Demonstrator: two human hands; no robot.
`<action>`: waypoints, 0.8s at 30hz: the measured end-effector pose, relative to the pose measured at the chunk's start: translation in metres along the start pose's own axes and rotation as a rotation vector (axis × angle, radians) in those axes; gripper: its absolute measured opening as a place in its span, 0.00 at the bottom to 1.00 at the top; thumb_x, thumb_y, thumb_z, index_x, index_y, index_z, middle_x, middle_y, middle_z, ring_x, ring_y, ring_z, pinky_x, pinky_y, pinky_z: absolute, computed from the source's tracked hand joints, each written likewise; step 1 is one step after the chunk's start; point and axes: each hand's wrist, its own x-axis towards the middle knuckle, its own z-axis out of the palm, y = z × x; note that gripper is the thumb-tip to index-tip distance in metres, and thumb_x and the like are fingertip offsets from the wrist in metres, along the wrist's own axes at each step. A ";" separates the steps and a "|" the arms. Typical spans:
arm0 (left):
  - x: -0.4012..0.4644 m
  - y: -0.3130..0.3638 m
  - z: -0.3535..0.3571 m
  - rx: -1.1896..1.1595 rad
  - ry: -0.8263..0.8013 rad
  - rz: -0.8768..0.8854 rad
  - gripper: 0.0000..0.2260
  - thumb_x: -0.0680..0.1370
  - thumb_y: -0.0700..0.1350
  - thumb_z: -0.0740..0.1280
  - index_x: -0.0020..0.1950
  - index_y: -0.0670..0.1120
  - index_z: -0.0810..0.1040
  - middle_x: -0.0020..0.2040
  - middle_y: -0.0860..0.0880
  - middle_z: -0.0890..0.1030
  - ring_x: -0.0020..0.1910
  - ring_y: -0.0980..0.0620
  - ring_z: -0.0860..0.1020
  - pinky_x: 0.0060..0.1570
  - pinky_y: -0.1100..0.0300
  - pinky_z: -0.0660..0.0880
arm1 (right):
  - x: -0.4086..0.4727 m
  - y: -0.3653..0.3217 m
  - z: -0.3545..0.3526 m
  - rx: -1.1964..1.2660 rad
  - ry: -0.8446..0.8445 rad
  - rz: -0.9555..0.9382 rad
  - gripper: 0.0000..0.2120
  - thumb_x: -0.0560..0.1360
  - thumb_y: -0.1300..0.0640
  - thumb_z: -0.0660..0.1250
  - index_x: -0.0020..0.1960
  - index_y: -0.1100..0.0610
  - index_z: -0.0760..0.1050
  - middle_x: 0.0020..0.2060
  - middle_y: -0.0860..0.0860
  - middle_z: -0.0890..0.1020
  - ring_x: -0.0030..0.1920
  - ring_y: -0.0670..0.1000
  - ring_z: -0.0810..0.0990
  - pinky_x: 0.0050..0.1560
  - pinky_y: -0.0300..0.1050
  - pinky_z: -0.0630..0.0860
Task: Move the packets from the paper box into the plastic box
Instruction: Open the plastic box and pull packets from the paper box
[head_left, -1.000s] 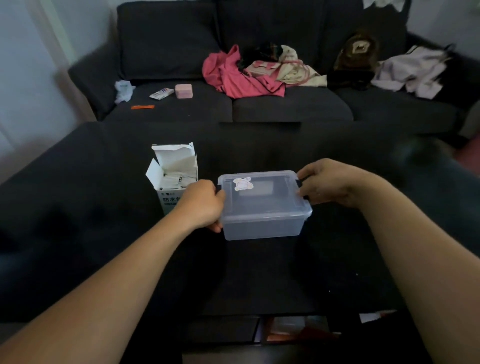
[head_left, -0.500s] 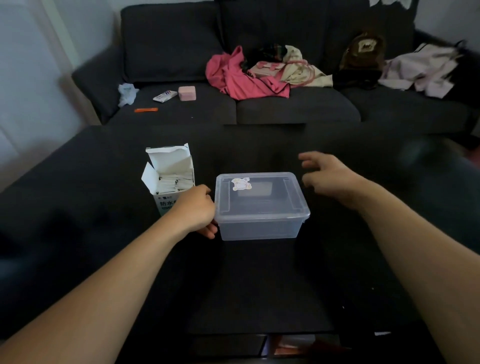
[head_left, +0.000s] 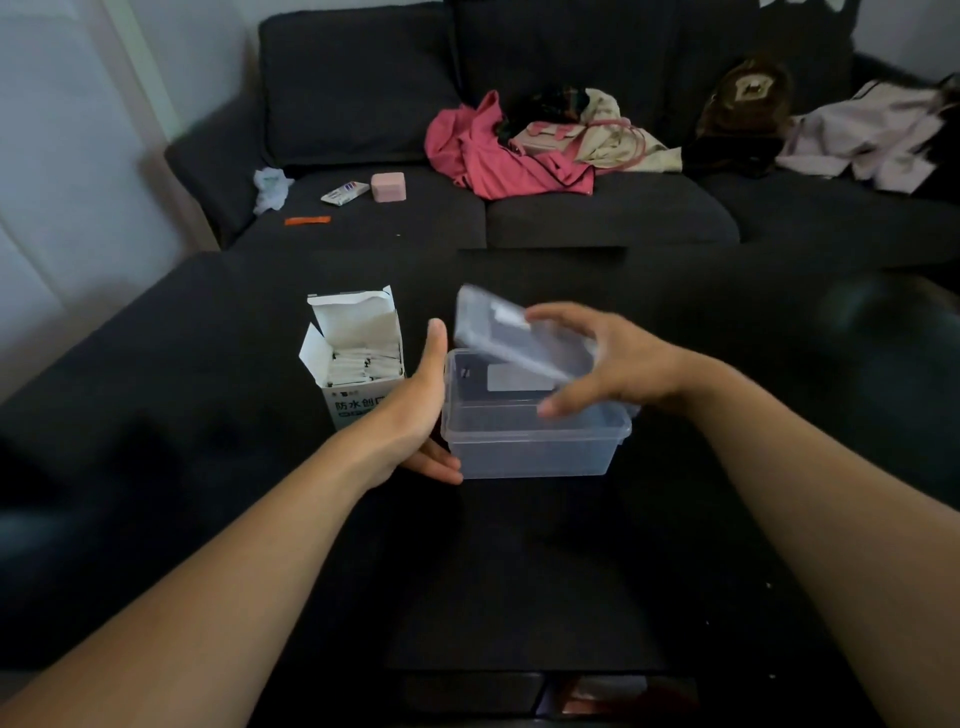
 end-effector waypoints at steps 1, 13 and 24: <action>0.000 0.000 0.000 0.013 0.004 -0.002 0.33 0.76 0.75 0.44 0.70 0.59 0.70 0.55 0.43 0.81 0.37 0.44 0.86 0.40 0.51 0.84 | -0.002 0.000 -0.006 0.150 0.063 0.000 0.46 0.59 0.48 0.83 0.72 0.39 0.68 0.67 0.46 0.69 0.64 0.49 0.72 0.53 0.41 0.73; 0.001 -0.006 0.006 0.733 0.326 0.319 0.14 0.85 0.50 0.56 0.69 0.48 0.65 0.51 0.45 0.79 0.36 0.48 0.83 0.34 0.51 0.84 | 0.001 0.087 -0.010 -0.416 0.401 0.995 0.60 0.59 0.31 0.78 0.80 0.51 0.53 0.76 0.64 0.58 0.77 0.67 0.56 0.74 0.75 0.53; -0.018 0.014 -0.027 0.401 0.775 0.727 0.03 0.77 0.43 0.70 0.50 0.49 0.80 0.36 0.55 0.79 0.36 0.59 0.77 0.41 0.60 0.75 | 0.004 -0.052 0.023 -0.147 0.581 -0.178 0.08 0.79 0.57 0.69 0.56 0.49 0.81 0.50 0.43 0.83 0.50 0.39 0.81 0.51 0.37 0.79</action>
